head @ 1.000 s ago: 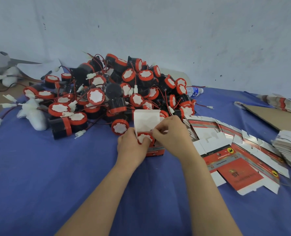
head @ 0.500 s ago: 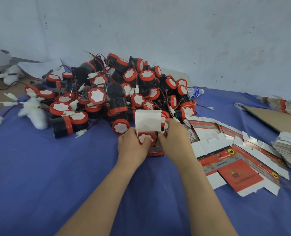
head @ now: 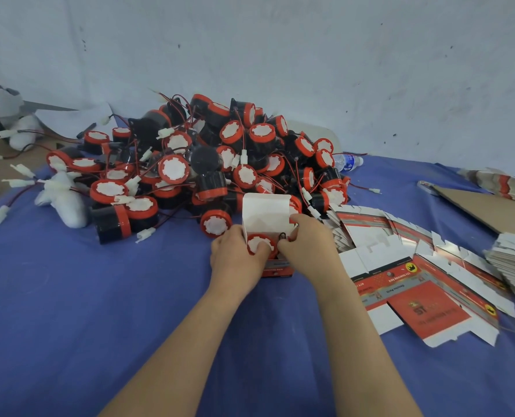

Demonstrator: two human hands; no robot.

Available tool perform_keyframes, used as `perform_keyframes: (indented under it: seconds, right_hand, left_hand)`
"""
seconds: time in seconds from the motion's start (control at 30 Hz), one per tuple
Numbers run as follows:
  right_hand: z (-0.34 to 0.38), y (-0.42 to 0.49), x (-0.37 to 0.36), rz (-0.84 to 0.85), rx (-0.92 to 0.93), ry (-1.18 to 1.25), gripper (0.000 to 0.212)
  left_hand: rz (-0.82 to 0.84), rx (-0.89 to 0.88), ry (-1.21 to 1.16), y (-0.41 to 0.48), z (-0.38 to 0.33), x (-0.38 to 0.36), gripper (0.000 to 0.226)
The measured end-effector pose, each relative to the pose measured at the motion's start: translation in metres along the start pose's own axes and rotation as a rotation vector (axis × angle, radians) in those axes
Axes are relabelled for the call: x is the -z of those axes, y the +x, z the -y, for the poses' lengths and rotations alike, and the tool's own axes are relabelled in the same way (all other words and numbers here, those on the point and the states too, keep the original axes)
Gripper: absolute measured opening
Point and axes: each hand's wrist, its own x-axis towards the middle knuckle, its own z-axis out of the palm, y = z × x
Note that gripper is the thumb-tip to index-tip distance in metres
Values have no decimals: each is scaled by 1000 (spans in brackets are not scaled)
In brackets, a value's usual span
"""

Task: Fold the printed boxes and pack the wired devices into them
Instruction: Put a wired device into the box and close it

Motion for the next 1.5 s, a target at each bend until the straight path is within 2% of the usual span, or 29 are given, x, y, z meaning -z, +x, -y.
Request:
perform_keyframes:
  seconds: [0.17, 0.3, 0.5, 0.6, 0.7, 0.8, 0.97, 1.13, 1.27, 1.5]
  right_hand:
    - [-4, 4, -1, -8, -53, 24, 30]
    - [-10, -4, -3, -119, 62, 66, 23]
    - [-8, -8, -6, -83, 157, 55, 19]
    - [-8, -8, -7, -93, 133, 42, 18]
    - [-10, -6, -9, -86, 106, 30, 16]
    - [-14, -5, -5, -48, 71, 139, 21]
    - [-15, -3, 0, 0, 25, 298, 17]
    - [-3, 3, 1, -10, -41, 198, 12]
    - [8, 5, 5, 52, -76, 58, 17]
    - [12, 5, 11, 98, -88, -31, 26]
  left_hand:
    - [-6, 2, 8, -1, 0, 0, 29]
    - [-11, 7, 2, 0, 0, 0, 29]
    - [-20, -6, 4, 0, 2, -1, 31]
    - [-35, -20, 23, -1, 2, -4, 32]
    - [-43, -10, 50, -3, 0, -5, 47]
    - [-52, 26, 51, -2, -1, -7, 52]
    - [-65, 43, 71, -1, -2, -11, 55]
    - [-24, 36, 156, 2, -1, -10, 56]
    - [35, 70, 240, 5, -4, -10, 72]
    - [52, 62, 221, 2, -3, -7, 72]
